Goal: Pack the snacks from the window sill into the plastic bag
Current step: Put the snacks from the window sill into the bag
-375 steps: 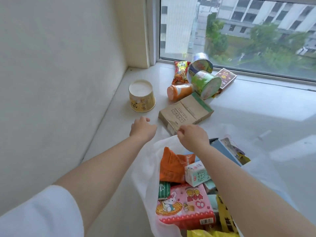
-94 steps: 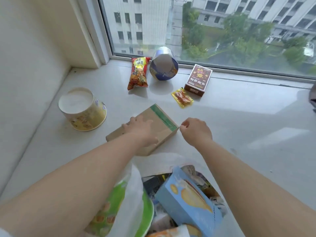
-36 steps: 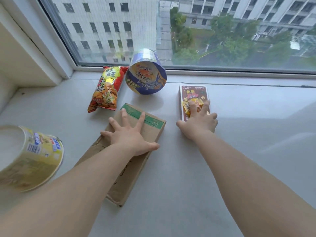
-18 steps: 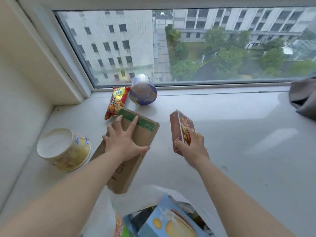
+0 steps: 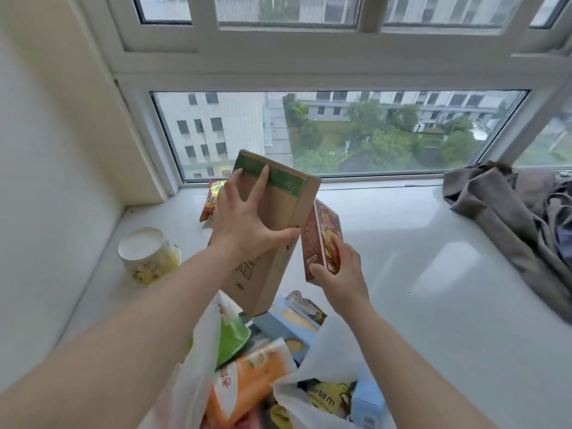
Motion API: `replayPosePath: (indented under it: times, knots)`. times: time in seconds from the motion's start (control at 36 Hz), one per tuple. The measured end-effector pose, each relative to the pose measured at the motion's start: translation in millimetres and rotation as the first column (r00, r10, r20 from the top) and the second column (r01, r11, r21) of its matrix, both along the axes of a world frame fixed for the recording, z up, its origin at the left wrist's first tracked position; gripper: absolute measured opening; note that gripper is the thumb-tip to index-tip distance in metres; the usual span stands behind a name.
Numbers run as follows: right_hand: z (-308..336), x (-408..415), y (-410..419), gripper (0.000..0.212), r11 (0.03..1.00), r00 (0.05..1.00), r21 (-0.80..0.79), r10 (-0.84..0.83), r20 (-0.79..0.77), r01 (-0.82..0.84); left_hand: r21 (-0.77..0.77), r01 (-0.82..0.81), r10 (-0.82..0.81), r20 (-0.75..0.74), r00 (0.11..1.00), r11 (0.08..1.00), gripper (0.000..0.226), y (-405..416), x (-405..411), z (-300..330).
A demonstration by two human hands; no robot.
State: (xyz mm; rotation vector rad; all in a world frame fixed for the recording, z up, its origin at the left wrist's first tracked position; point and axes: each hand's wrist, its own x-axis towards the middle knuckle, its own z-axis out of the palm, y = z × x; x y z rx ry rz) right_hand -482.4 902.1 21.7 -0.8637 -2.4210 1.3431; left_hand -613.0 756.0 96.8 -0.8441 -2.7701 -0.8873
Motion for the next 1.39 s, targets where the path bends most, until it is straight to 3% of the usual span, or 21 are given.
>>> replayPosePath:
  times: [0.17, 0.28, 0.42, 0.64, 0.72, 0.81, 0.86, 0.94, 1.03, 1.11, 1.22, 1.31, 1.39]
  knots:
    - [18, 39, -29, 0.087, 0.984, 0.992, -0.178, 0.007, -0.123, -0.029, 0.176, -0.005, -0.006, 0.061, 0.998, 0.984, 0.113, -12, 55, 18]
    - [15, 65, -36, 0.084, 0.987, 0.99, -0.155, 0.018, -0.143, -0.04, 0.258, -0.045, 0.013, 0.122, 0.992, 0.965, 0.109, -29, 88, 4]
    - [10, 90, -40, 0.075, 0.922, 0.968, -0.383, -0.039, -0.249, -0.062, 0.298, -0.031, -0.027, 0.187, 0.982, 0.954, 0.11, -49, 119, -10]
    - [11, 113, -54, 0.063, 0.777, 0.939, -0.612, -0.083, -0.335, -0.15, 0.245, 0.12, -0.137, 0.052, 0.989, 0.962, 0.111, -64, 152, -7]
    - [9, 120, -58, 0.058, 0.749, 0.953, -0.643, -0.057, -0.298, -0.156, 0.18, 0.139, -0.138, -0.02, 0.99, 0.974, 0.111, -81, 152, -10]
    - [7, 122, -61, 0.062, 0.696, 0.976, -0.706, -0.035, -0.213, -0.129, -0.02, 0.159, -0.16, -0.157, 0.974, 0.987, 0.112, -96, 148, -19]
    - [7, 121, -63, 0.06, 0.646, 0.991, -0.757, -0.003, -0.136, -0.102, -0.197, 0.124, -0.15, -0.128, 0.98, 0.973, 0.112, -107, 146, -30]
    - [5, 115, -68, 0.053, 0.59, 0.996, -0.803, 0.051, -0.068, -0.085, -0.383, 0.05, -0.035, 0.046, 0.998, 0.922, 0.114, -134, 144, -58]
    - [2, 107, -75, 0.048, 0.591, 0.999, -0.805, 0.028, -0.044, -0.052, -0.394, -0.039, 0.103, 0.143, 0.984, 0.918, 0.116, -160, 146, -82]
    - [0, 100, -87, 0.041, 0.574, 0.999, -0.819, -0.031, -0.026, -0.004, -0.389, -0.034, 0.09, 0.125, 0.988, 0.92, 0.116, -162, 148, -85]
    - [-5, 91, -104, 0.051, 0.569, 0.992, -0.819, -0.123, 0.008, 0.077, -0.433, -0.026, 0.088, 0.124, 0.988, 0.901, 0.114, -155, 152, -85]
    - [-8, 88, -109, 0.058, 0.508, 0.965, -0.846, -0.259, 0.028, 0.161, -0.451, -0.004, 0.087, 0.163, 0.983, 0.892, 0.113, -152, 151, -87]
    - [-15, 86, -112, 0.05, 0.416, 0.915, -0.891, -0.403, -0.001, 0.182, -0.475, 0.033, 0.06, 0.18, 0.982, 0.88, 0.113, -149, 151, -89]
